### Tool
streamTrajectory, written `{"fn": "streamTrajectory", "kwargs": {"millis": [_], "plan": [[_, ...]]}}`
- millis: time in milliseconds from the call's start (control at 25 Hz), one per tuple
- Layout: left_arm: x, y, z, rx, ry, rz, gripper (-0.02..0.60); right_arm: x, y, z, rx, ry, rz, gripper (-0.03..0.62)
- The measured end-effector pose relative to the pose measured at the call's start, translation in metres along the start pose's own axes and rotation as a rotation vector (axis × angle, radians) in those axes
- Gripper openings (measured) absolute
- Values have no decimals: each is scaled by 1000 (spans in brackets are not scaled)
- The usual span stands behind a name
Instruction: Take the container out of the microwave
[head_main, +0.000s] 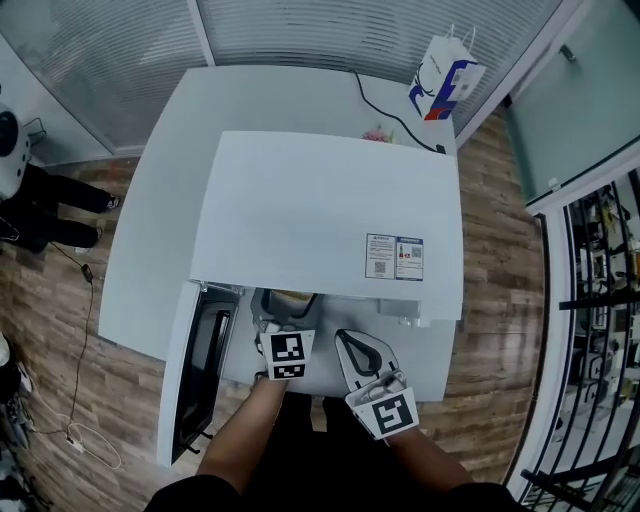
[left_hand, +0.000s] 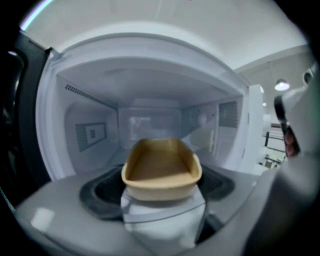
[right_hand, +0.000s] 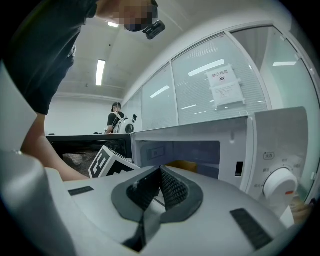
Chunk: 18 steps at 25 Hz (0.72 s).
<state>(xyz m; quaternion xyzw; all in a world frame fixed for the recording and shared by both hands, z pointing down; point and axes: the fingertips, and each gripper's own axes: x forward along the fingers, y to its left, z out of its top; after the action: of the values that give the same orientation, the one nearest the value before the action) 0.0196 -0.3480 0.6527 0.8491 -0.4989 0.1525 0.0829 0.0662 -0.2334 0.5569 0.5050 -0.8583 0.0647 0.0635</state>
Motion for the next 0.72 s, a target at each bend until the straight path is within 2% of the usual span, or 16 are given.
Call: {"fn": "streamTrajectory", "kwargs": {"millis": [320, 520, 720], "plan": [[-42, -2, 1, -27, -15, 23, 445, -12, -1, 9, -31, -7, -10, -2], [-69, -10, 4, -24, -27, 19, 445, -18, 1, 24, -62, -13, -26, -2], [-95, -11, 11, 3, -48, 30, 443, -22, 8, 28, -67, -49, 7, -2]]}}
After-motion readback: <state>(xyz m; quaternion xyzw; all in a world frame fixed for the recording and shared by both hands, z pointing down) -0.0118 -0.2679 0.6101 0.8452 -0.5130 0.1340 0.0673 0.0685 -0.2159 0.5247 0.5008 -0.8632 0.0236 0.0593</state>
